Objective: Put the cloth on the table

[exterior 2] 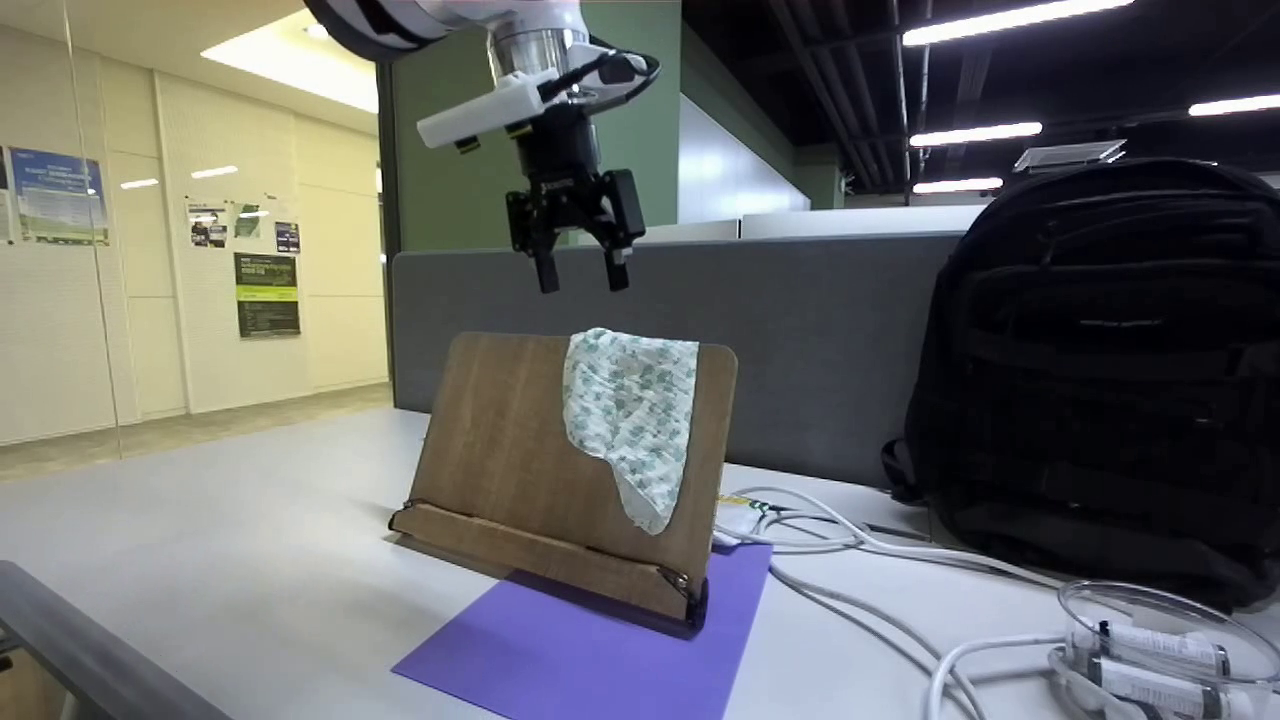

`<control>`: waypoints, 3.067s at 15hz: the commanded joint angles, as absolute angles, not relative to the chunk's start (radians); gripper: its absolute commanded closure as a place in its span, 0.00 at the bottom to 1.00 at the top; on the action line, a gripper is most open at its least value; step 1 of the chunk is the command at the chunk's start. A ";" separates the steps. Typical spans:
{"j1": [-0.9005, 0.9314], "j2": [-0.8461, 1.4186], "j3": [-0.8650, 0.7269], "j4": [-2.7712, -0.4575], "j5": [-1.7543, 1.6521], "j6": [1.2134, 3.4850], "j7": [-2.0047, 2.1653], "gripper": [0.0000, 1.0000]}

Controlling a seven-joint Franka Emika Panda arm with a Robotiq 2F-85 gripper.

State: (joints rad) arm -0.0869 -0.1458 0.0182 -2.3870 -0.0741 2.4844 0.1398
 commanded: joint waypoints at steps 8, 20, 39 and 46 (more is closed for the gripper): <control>-0.019 0.048 0.027 -2.213 -0.113 2.468 0.178 0.00; 0.000 0.117 0.004 -2.159 -0.099 2.460 0.174 0.75; 0.043 -0.183 0.038 -2.435 0.055 1.982 -0.200 1.00; 0.036 -0.184 0.038 -2.495 0.017 2.002 -0.135 0.67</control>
